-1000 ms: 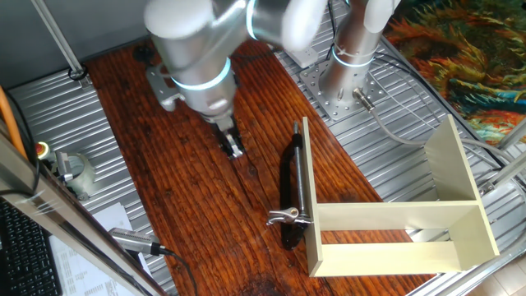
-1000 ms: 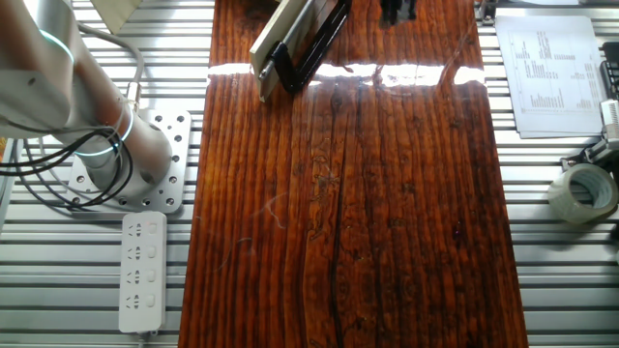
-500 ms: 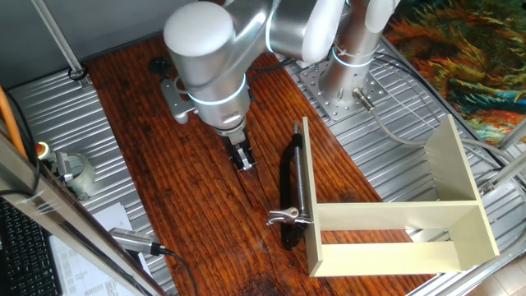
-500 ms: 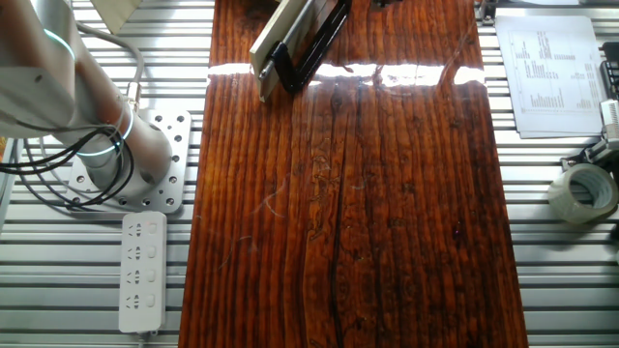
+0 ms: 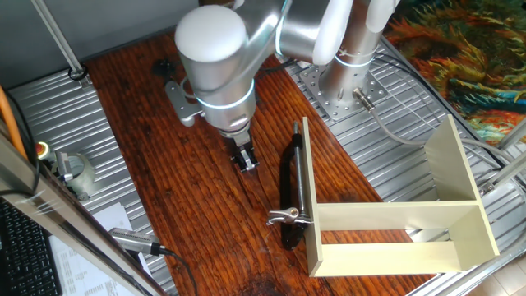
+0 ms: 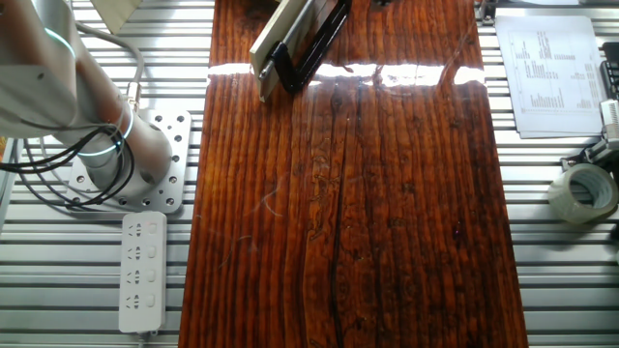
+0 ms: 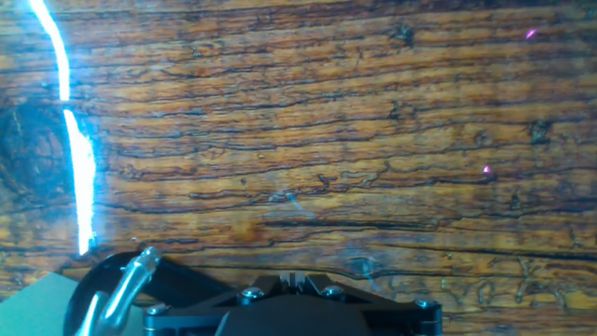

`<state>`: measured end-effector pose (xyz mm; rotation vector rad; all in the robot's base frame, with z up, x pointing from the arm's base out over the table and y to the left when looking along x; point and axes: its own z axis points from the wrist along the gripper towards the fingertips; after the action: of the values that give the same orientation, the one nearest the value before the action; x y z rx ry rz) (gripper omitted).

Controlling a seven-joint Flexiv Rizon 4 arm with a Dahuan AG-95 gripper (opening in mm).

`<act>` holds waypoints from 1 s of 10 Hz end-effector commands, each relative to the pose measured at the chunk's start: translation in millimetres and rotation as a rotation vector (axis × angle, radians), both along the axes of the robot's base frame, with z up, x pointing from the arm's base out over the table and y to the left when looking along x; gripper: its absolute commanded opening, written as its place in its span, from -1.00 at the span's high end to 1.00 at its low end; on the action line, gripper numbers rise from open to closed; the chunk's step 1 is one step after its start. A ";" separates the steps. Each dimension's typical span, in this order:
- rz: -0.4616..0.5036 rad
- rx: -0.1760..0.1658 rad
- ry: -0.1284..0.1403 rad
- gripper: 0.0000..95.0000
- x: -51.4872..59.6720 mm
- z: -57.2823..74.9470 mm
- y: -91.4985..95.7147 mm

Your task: Turn on the water tap

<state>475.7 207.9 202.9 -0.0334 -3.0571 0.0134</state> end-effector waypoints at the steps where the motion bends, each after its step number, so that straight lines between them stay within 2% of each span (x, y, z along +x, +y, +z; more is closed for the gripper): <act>1: -0.002 0.010 0.012 1.00 1.4 -0.3 -0.1; 3: 0.006 0.022 0.012 1.00 0.9 0.4 4.1; 5: -0.010 0.023 0.011 1.00 -0.5 2.1 19.7; 8: -0.030 0.037 0.010 1.00 -4.0 1.4 54.4; 10: -0.058 0.053 0.009 1.00 -6.4 -4.6 70.2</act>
<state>469.9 278.7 198.5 -0.1120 -3.0438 -0.0719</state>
